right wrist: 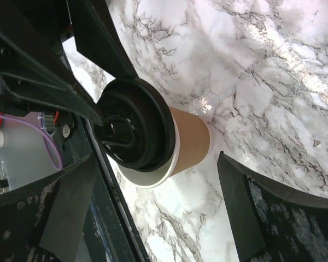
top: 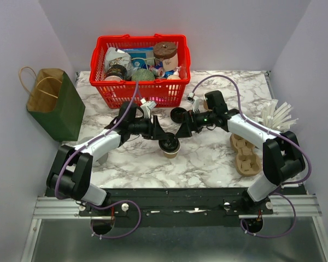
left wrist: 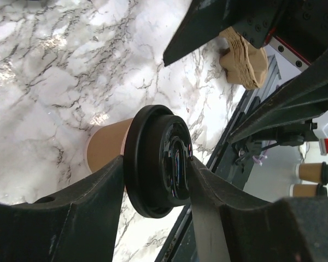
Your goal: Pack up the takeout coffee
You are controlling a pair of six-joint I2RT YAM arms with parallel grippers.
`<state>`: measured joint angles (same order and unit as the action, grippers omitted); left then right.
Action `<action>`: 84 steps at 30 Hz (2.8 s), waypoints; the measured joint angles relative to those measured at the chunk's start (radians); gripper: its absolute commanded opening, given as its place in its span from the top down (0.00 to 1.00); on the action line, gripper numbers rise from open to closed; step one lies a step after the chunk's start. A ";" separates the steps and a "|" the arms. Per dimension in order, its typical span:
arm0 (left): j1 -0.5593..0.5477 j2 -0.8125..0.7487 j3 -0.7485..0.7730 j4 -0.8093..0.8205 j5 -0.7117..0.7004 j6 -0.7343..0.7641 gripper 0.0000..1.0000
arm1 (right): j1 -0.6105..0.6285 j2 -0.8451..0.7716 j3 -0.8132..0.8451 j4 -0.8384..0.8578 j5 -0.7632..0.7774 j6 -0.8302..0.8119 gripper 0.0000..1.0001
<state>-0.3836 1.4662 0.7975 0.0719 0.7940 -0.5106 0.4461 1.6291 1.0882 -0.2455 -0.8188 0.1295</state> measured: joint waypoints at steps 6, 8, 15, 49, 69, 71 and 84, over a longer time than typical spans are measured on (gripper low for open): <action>-0.031 0.000 0.022 -0.049 -0.043 0.048 0.43 | 0.000 0.000 0.000 -0.004 0.024 -0.009 0.01; -0.036 0.000 0.026 -0.066 -0.059 0.060 0.43 | 0.000 0.000 0.000 -0.008 0.032 -0.013 0.01; -0.049 0.003 0.040 -0.114 -0.134 0.104 0.43 | 0.000 0.000 0.000 -0.021 0.070 -0.030 0.01; -0.124 0.007 0.081 -0.122 -0.120 0.164 0.33 | 0.000 0.000 -0.067 -0.043 0.027 -0.055 0.01; -0.072 -0.026 0.004 -0.103 -0.056 0.100 0.32 | 0.006 0.082 -0.082 0.019 -0.078 0.036 0.07; -0.072 -0.023 0.004 -0.100 -0.056 0.097 0.33 | 0.005 0.097 -0.082 0.021 -0.089 0.043 0.08; -0.052 0.085 0.011 -0.060 -0.026 0.023 0.36 | 0.005 0.139 -0.082 0.063 -0.161 0.089 0.17</action>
<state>-0.4355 1.5509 0.8082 0.0124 0.7681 -0.4873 0.4515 1.7679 1.0061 -0.1825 -0.9802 0.2188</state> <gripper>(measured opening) 0.651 0.844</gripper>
